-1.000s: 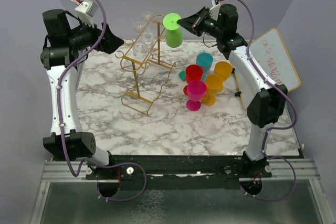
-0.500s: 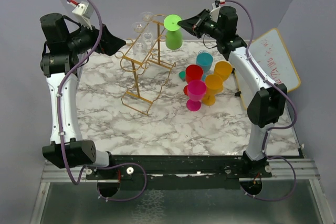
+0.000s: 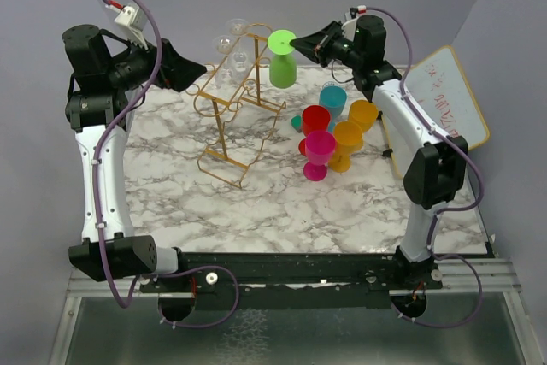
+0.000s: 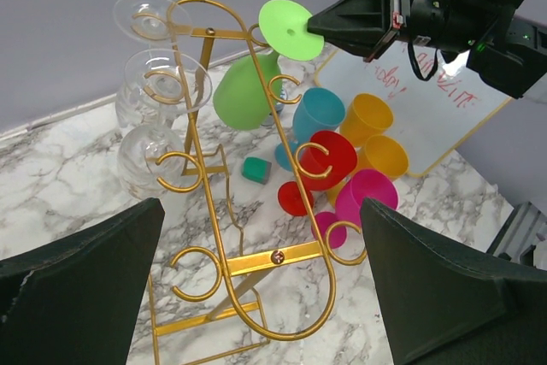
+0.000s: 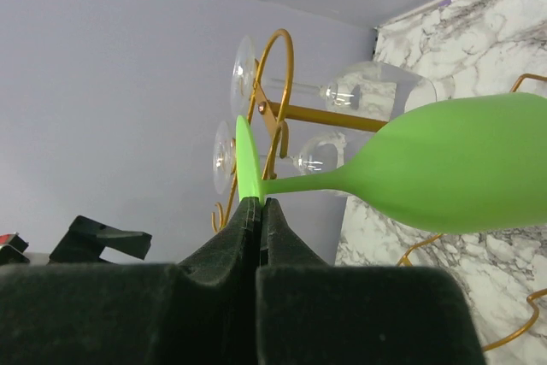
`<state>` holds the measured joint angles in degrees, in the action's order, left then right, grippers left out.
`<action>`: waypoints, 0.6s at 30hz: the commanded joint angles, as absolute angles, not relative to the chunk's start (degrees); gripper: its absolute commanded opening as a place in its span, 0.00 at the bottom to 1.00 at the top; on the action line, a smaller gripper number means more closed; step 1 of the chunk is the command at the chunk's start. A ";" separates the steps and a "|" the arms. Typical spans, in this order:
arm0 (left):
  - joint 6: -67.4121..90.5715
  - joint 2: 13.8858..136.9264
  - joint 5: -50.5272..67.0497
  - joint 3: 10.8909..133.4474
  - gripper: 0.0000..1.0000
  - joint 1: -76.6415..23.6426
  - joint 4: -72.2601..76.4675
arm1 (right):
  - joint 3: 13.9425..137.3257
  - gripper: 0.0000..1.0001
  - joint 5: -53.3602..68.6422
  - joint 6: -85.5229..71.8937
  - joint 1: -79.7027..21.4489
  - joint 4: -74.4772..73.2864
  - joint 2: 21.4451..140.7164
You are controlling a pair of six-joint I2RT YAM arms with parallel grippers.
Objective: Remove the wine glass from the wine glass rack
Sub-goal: Pick up the wine glass from the wine rack.
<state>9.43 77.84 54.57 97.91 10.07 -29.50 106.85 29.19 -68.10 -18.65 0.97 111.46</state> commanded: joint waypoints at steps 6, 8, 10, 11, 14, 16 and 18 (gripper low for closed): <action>19.03 76.02 61.98 97.33 0.99 10.33 -21.30 | 97.26 0.01 29.64 -69.79 -17.87 7.47 102.71; 20.77 75.50 62.27 96.92 0.99 10.24 -19.25 | 98.88 0.01 31.12 -68.21 -17.84 6.18 102.81; 21.79 75.33 62.61 97.31 0.99 10.03 -18.34 | 99.80 0.00 32.37 -66.91 -17.84 4.72 102.39; 22.43 75.32 63.16 97.47 0.97 9.69 -17.85 | 99.49 0.01 32.27 -66.14 -17.84 4.17 101.69; 24.01 76.29 64.43 98.21 0.96 6.11 -16.64 | 97.05 0.00 29.69 -63.47 -17.84 0.43 97.69; 24.35 77.37 61.67 99.03 0.96 1.53 -16.61 | 94.37 0.00 27.02 -61.57 -17.84 -3.05 94.19; 23.91 78.64 58.47 100.06 0.97 -4.42 -16.61 | 91.05 0.01 25.32 -59.80 -17.84 -4.27 90.45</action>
